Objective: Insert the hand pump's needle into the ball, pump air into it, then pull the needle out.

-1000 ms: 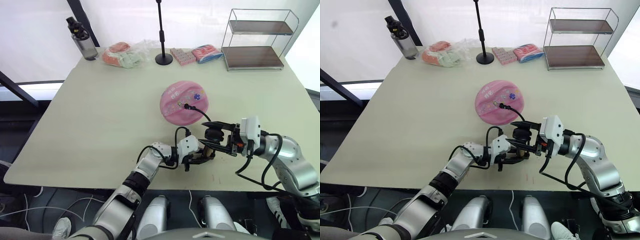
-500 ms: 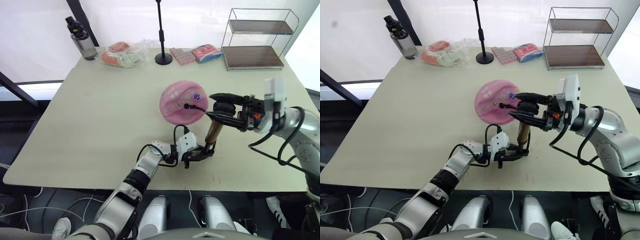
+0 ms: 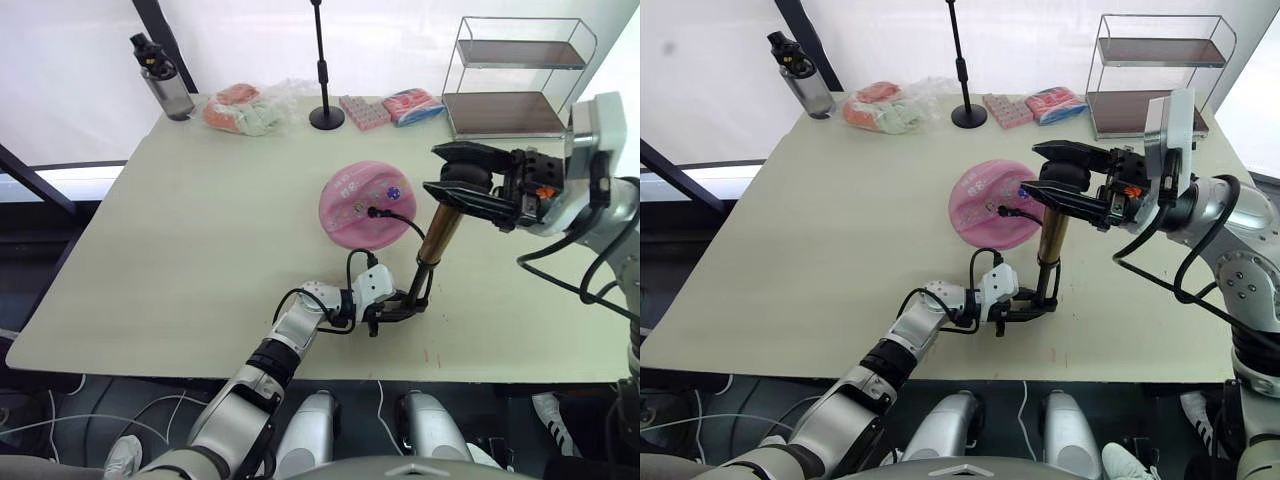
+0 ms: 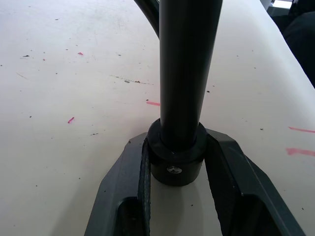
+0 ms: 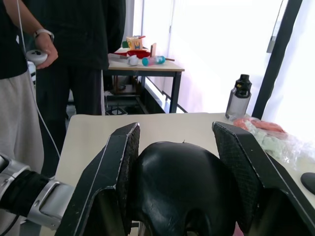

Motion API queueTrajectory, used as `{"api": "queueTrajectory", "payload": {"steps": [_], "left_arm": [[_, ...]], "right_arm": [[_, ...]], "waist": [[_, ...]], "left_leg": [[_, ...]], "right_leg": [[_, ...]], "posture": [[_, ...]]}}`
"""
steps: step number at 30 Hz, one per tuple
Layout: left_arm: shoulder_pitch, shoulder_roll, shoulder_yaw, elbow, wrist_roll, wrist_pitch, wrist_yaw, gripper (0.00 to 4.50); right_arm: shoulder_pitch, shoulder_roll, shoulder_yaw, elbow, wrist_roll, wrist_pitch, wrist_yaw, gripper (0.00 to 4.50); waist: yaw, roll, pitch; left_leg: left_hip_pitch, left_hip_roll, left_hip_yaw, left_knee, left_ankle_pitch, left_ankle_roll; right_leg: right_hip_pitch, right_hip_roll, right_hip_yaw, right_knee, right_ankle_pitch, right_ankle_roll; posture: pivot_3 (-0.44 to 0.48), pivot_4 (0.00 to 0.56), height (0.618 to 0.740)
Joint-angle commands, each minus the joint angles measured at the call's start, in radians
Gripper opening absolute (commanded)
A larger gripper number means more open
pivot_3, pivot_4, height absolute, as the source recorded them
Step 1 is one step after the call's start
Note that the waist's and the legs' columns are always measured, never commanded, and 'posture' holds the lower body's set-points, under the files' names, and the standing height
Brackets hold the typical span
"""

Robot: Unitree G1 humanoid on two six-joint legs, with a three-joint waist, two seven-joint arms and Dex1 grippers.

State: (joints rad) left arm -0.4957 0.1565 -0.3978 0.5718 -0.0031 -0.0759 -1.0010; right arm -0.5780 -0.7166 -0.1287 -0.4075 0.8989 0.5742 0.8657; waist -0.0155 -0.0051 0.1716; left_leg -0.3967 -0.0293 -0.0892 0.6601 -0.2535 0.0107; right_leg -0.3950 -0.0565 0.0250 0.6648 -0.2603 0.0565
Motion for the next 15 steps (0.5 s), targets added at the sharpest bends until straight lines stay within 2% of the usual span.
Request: {"api": "queueTrajectory", "payload": {"steps": [1, 8, 15], "left_arm": [[0.038, 0.031, -0.018, 0.056, 0.041, 0.017, -0.002, 1.09], [0.042, 0.034, -0.02, 0.067, 0.049, -0.003, 0.005, 1.09], [0.036, 0.018, -0.024, 0.105, 0.063, -0.052, 0.038, 1.09]], "right_arm": [[-0.068, -0.013, -0.097, -0.021, 0.036, -0.025, -0.024, 1.87], [-0.052, -0.02, -0.121, -0.041, 0.142, 0.057, -0.055, 1.87], [-0.066, -0.041, -0.123, -0.037, 0.128, 0.057, -0.045, 1.87]], "waist": [[0.002, 0.0, 0.0], [0.002, 0.0, 0.0], [0.003, 0.0, 0.0]], "left_leg": [[0.0, 0.0, 0.0, 0.0, 0.0, 0.0], [-0.001, 0.0, 0.0, 0.0, 0.0, 0.0], [-0.001, 0.0, 0.0, 0.0, 0.0, 0.0]], "right_leg": [[0.0, 0.0, 0.0, 0.0, 0.0, 0.0], [0.0, 0.0, 0.0, 0.0, 0.0, 0.0], [0.0, 0.0, 0.0, 0.0, 0.0, 0.0]], "posture": [[0.0, 0.15, 0.74], [0.0, 0.15, 0.74], [0.0, 0.15, 0.74]]}}
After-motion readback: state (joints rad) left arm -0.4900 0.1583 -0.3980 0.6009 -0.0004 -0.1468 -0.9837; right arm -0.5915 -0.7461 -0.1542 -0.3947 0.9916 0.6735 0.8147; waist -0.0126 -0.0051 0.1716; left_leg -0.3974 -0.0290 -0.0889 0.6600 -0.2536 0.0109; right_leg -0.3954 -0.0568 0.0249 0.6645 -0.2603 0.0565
